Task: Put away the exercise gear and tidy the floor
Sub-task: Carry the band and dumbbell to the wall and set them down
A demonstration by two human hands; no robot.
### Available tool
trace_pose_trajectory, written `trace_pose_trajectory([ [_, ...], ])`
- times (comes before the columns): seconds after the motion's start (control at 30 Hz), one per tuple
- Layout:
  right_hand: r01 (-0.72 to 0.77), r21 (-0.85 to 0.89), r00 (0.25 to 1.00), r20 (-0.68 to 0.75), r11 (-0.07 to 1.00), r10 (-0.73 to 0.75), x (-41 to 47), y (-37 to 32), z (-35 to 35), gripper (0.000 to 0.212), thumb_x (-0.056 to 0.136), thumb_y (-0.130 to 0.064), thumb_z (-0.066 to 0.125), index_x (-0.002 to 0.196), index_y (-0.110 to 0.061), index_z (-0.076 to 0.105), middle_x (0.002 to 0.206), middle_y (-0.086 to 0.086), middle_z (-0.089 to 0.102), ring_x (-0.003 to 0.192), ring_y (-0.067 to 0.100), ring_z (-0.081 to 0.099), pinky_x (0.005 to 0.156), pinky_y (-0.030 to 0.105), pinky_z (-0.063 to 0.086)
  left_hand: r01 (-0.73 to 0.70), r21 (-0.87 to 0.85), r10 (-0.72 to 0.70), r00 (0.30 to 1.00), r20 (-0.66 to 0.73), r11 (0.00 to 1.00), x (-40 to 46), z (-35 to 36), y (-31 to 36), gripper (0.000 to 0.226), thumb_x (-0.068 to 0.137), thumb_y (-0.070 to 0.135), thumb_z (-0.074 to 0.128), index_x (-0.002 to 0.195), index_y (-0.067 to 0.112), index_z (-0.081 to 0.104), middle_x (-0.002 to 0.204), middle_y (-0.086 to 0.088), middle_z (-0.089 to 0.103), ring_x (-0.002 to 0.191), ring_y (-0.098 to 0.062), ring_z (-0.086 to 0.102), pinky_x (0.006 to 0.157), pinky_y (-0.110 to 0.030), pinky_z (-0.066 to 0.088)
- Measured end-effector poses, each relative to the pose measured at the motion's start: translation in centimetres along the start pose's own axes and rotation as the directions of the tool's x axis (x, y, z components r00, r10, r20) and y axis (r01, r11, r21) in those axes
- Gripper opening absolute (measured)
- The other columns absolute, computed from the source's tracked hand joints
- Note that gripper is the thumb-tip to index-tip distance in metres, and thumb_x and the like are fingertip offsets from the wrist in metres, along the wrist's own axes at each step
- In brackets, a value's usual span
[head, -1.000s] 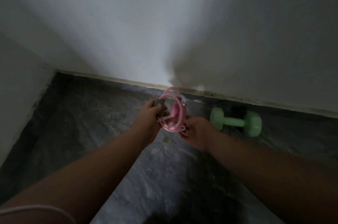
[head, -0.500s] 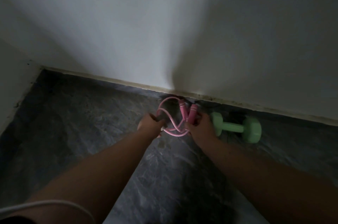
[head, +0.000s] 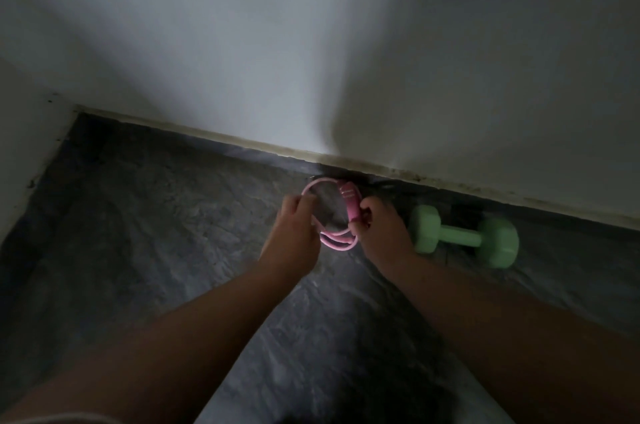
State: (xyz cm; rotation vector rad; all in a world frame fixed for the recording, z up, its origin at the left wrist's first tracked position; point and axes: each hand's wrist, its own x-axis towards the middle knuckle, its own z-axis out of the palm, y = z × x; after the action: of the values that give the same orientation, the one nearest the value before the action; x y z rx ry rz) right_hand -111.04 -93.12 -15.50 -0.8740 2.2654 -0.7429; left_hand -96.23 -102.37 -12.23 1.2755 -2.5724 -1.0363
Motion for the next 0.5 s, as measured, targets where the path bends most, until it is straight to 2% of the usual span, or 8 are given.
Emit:
trace_pose_trajectory([
  [0.07, -0.003, -0.058, 1.0, 0.024, 0.998, 0.004, 0.1, -0.4, -0.2, 0.014, 0.088, -0.024, 0.066, 0.093, -0.027, 0.054, 0.095, -0.002, 0.058, 0.083, 0.016, 0.058, 0.069, 0.027, 0.046, -0.121, 0.094, 0.118, 0.992, 0.046, 0.988, -0.5, 0.6, -0.1, 0.044, 0.088, 0.003, 0.06, 0.131, 0.011, 0.052, 0.134, -0.013, 0.047, 0.117, -0.025, 0.051, 0.095, -0.034, 0.05],
  [0.13, 0.054, -0.184, 0.998, 0.052, 0.982, -0.045, 0.1, -0.7, -0.2, 0.02, 0.092, -0.025, 0.063, 0.111, -0.022, 0.057, 0.105, 0.002, 0.058, 0.093, 0.02, 0.06, 0.081, 0.032, 0.049, -0.256, 0.228, 0.233, 0.965, 0.124, 0.939, -0.7, 1.2, -0.7, 0.043, 0.087, 0.007, 0.063, 0.129, 0.009, 0.057, 0.132, -0.015, 0.052, 0.117, -0.03, 0.054, 0.094, -0.037, 0.05],
  [0.2, 0.12, -0.277, 0.992, 0.081, 0.953, -0.102, -0.3, -0.9, -0.2, 0.033, 0.094, -0.026, 0.06, 0.126, -0.021, 0.055, 0.113, 0.005, 0.057, 0.101, 0.023, 0.06, 0.088, 0.034, 0.05, -0.285, 0.288, 0.229, 0.95, 0.215, 0.914, -0.6, 1.5, -1.9, 0.048, 0.089, 0.012, 0.064, 0.135, 0.009, 0.054, 0.139, -0.017, 0.05, 0.126, -0.034, 0.05, 0.098, -0.04, 0.048],
  [0.3, 0.167, -0.322, 0.986, 0.081, 0.932, -0.149, -0.6, -0.5, -0.4, 0.039, 0.093, -0.029, 0.062, 0.13, -0.018, 0.054, 0.125, 0.007, 0.051, 0.115, 0.025, 0.052, 0.097, 0.035, 0.045, -0.207, 0.325, 0.099, 0.942, 0.32, 0.923, -0.4, 1.7, -3.1, 0.06, 0.098, 0.017, 0.054, 0.153, 0.011, 0.029, 0.161, -0.012, 0.022, 0.149, -0.028, 0.02, 0.116, -0.042, 0.033],
  [0.37, 0.167, -0.305, 0.986, 0.077, 0.937, -0.151, -0.7, -0.2, -0.6, 0.041, 0.095, -0.028, 0.059, 0.134, -0.017, 0.053, 0.134, 0.009, 0.048, 0.122, 0.025, 0.047, 0.104, 0.036, 0.041, -0.137, 0.301, 0.05, 0.958, 0.281, 0.944, -0.3, 2.0, -3.4, 0.061, 0.099, 0.017, 0.052, 0.154, 0.017, 0.026, 0.164, -0.01, 0.013, 0.151, -0.029, 0.011, 0.119, -0.044, 0.027],
  [0.43, 0.129, -0.21, 0.989, 0.093, 0.969, -0.112, -0.7, -0.3, -0.9, 0.038, 0.096, -0.024, 0.056, 0.133, -0.016, 0.054, 0.132, 0.009, 0.051, 0.118, 0.023, 0.05, 0.101, 0.032, 0.04, 0.001, 0.254, -0.05, 0.981, 0.186, 0.967, -0.2, 2.1, -3.2, 0.058, 0.098, 0.02, 0.054, 0.152, 0.021, 0.033, 0.163, -0.013, 0.014, 0.15, -0.035, 0.012, 0.117, -0.051, 0.03],
  [0.5, 0.121, -0.16, 0.988, 0.119, 0.98, -0.103, -0.7, -0.5, -0.9, 0.031, 0.095, -0.02, 0.056, 0.126, -0.015, 0.057, 0.122, 0.008, 0.058, 0.109, 0.023, 0.056, 0.094, 0.029, 0.041, 0.057, 0.223, -0.094, 0.983, 0.159, 0.973, 0.0, 2.2, -2.6, 0.056, 0.097, 0.019, 0.055, 0.15, 0.019, 0.037, 0.161, -0.017, 0.02, 0.147, -0.035, 0.023, 0.115, -0.049, 0.034],
])
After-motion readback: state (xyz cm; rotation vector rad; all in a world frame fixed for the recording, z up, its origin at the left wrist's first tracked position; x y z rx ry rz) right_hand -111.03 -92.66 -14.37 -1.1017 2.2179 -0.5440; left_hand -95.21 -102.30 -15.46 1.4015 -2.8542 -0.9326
